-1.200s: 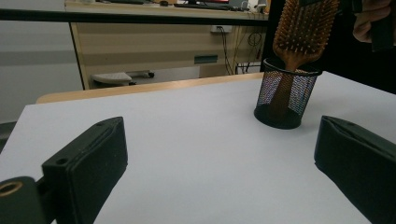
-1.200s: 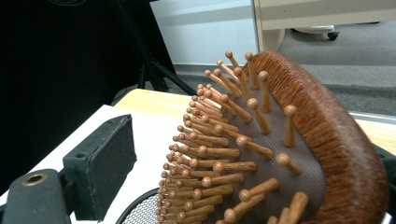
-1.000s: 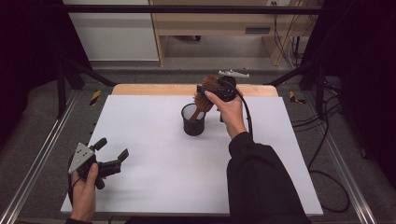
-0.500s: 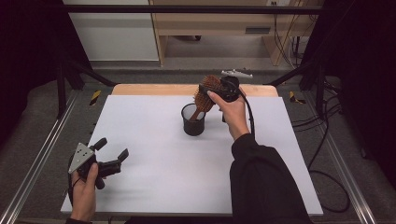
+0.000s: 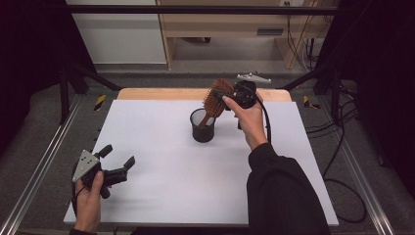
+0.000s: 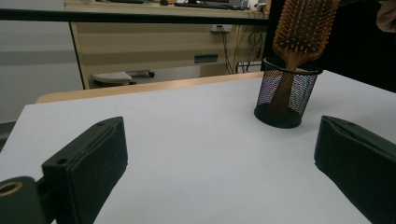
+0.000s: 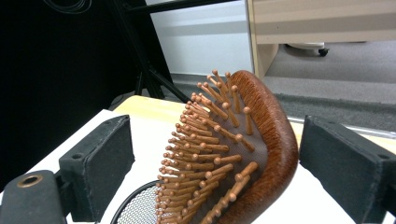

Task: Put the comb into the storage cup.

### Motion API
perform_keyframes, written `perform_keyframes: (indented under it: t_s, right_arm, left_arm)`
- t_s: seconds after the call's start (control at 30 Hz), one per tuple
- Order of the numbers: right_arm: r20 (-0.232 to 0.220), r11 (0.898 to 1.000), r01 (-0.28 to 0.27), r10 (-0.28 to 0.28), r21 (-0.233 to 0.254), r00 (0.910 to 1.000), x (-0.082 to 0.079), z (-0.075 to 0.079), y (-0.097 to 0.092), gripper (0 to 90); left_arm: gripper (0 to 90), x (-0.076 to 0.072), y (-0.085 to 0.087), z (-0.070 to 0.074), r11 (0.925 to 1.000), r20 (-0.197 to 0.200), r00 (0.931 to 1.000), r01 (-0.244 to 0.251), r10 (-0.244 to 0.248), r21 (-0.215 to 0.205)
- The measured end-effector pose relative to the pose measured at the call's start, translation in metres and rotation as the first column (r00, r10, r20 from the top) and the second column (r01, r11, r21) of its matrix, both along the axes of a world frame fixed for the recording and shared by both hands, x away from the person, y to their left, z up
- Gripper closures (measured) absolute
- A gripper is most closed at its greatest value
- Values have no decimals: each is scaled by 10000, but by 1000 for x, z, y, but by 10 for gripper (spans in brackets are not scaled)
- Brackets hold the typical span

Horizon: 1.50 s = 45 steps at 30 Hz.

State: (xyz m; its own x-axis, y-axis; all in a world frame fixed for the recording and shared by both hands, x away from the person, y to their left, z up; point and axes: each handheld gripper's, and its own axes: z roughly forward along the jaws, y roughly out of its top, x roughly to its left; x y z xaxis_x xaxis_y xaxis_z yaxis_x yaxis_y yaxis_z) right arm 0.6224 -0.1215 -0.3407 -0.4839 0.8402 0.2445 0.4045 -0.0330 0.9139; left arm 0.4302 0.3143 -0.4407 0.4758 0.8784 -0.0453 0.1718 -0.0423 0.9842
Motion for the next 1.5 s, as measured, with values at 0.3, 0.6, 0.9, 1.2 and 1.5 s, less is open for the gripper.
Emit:
perform_keyframes:
  t_s: [0.3, 0.6, 0.9, 1.2, 1.5]
  right_arm:
    - [303, 9999, -38, 42, -113, 9995, -9, 7, -5, 103]
    - [629, 9999, 9, 1, -158, 9980, -16, 15, -12, 87]
    - [891, 9999, 67, -53, -155, 9960, -22, 23, -19, 78]
    - [1008, 9999, 5, 8, -125, 9949, -27, 28, -26, 78]
    - [1294, 9996, 271, -272, 29, 9912, -33, 33, -37, 67]
  left_arm:
    - [29, 0, 0, 0, 10000, -12, 10000, -3, 3, 42]
    - [29, 0, 0, 0, 10000, -11, 10000, -22, 22, 40]
    - [28, 0, 0, 0, 10000, -9, 10000, -31, 31, 30]
    - [28, 0, 0, 0, 10000, -10, 10000, -38, 38, 33]
    - [28, 0, 0, 0, 10000, -7, 10000, -38, 39, 48]
